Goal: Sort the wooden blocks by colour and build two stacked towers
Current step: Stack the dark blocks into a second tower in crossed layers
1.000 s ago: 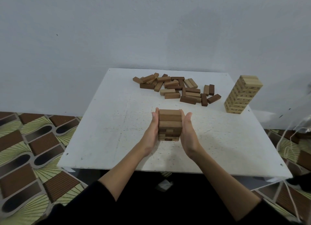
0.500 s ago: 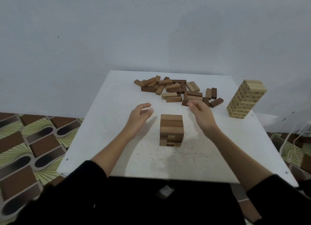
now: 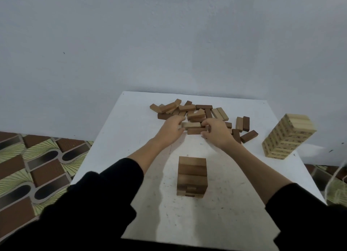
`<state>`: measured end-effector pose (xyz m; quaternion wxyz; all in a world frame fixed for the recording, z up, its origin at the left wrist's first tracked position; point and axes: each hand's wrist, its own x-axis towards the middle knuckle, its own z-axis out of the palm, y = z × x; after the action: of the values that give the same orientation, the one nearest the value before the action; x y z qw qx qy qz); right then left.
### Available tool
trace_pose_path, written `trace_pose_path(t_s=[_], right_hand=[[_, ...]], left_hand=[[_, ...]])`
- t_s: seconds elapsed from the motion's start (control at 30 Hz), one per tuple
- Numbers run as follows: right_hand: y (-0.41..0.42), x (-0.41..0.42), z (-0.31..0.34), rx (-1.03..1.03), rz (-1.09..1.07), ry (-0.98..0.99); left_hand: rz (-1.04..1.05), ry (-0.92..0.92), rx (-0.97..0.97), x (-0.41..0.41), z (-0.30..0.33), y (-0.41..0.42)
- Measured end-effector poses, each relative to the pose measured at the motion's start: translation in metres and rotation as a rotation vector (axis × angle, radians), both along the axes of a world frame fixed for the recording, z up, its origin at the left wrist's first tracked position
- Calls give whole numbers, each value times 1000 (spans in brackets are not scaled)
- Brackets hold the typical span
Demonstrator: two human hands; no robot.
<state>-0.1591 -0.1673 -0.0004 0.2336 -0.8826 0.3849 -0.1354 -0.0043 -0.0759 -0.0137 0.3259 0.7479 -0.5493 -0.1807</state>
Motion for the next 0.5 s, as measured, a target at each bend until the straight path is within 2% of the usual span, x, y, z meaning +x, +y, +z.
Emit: trace_pose_path(t_s=[0.17,0.33,0.5], right_hand=[[-11,10,-11,-76,9,141],[-18,12,-14,-130,45,214],[-22,15,-10,-75,116,212]], left_hand=[[-79,-101,-2,-7,3,-26],[-56,-34,34,-5,-2,-37],[-19,2,43,6,-8,-24]])
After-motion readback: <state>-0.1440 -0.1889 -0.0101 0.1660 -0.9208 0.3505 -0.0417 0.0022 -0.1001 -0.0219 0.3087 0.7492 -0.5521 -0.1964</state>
